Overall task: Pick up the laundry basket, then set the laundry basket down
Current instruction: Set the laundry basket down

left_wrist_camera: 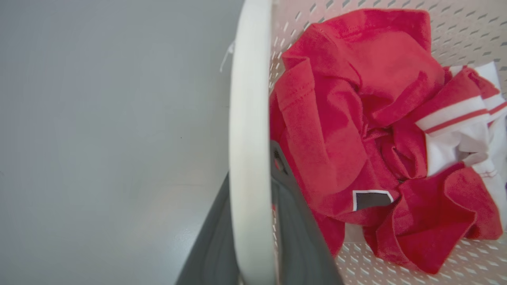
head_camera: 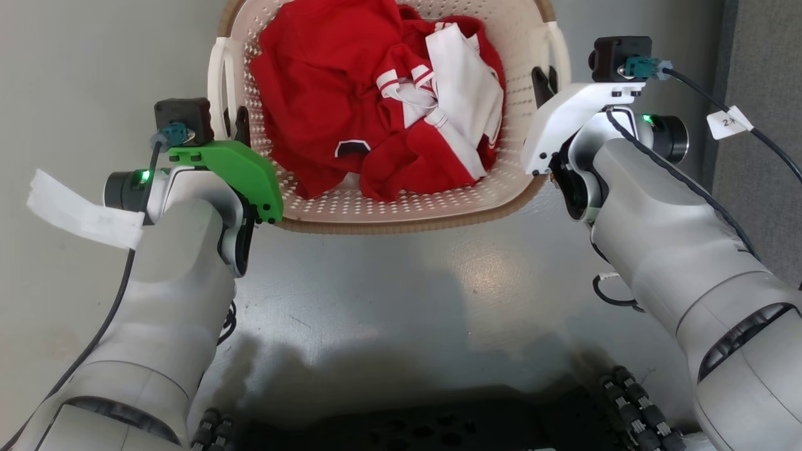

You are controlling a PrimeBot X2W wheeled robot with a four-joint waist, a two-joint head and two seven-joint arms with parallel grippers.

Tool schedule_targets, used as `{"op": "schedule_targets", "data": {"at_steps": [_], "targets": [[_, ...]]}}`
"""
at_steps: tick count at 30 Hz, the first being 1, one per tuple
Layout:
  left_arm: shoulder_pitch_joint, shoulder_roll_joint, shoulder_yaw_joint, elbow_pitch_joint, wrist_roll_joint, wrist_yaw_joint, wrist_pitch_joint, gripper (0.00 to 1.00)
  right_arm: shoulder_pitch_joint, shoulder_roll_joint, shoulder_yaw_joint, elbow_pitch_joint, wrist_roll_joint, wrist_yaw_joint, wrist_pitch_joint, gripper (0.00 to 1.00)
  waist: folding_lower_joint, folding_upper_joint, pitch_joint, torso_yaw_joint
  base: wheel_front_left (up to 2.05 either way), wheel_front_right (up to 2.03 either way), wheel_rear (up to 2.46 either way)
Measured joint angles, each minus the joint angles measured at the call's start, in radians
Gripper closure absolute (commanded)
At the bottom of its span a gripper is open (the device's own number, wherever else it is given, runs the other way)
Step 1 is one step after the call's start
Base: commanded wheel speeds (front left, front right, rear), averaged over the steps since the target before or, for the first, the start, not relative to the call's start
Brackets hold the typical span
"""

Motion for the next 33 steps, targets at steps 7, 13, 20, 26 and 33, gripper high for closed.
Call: {"op": "schedule_targets", "data": {"at_steps": [7,13,20,26,33], "targets": [[0.0,0.004,0.001,0.028,0.0,0.0,0.0,0.11,-0.001,-0.006,0.001,0.01,0.0,0.002,-0.01,0.45,0.0,0.0,0.0,0.002,0.0,0.0,0.0],[-0.001,0.013,0.005,0.039,0.0,0.0,-0.008,0.0,-0.006,-0.019,0.0,0.018,0.001,0.003,-0.017,0.0,0.0,0.0,-0.001,0.002,0.0,0.0,0.0],[-0.001,0.013,0.006,0.045,0.0,0.0,-0.009,0.0,-0.007,-0.018,-0.001,0.02,0.003,0.017,-0.028,0.0,0.0,0.0,-0.013,0.002,0.0,0.0,0.0],[-0.001,0.016,0.012,0.049,-0.003,0.0,-0.012,0.0,-0.007,-0.02,-0.001,0.019,0.009,0.027,-0.038,0.0,-0.0001,0.0,-0.041,0.0,0.0,0.0,0.0],[0.005,0.016,0.015,0.052,-0.003,-0.009,-0.018,0.0,0.005,-0.021,0.0,0.018,0.01,0.044,-0.045,0.0,0.0,0.0,-0.084,-0.005,0.0,0.0,0.0]]}}
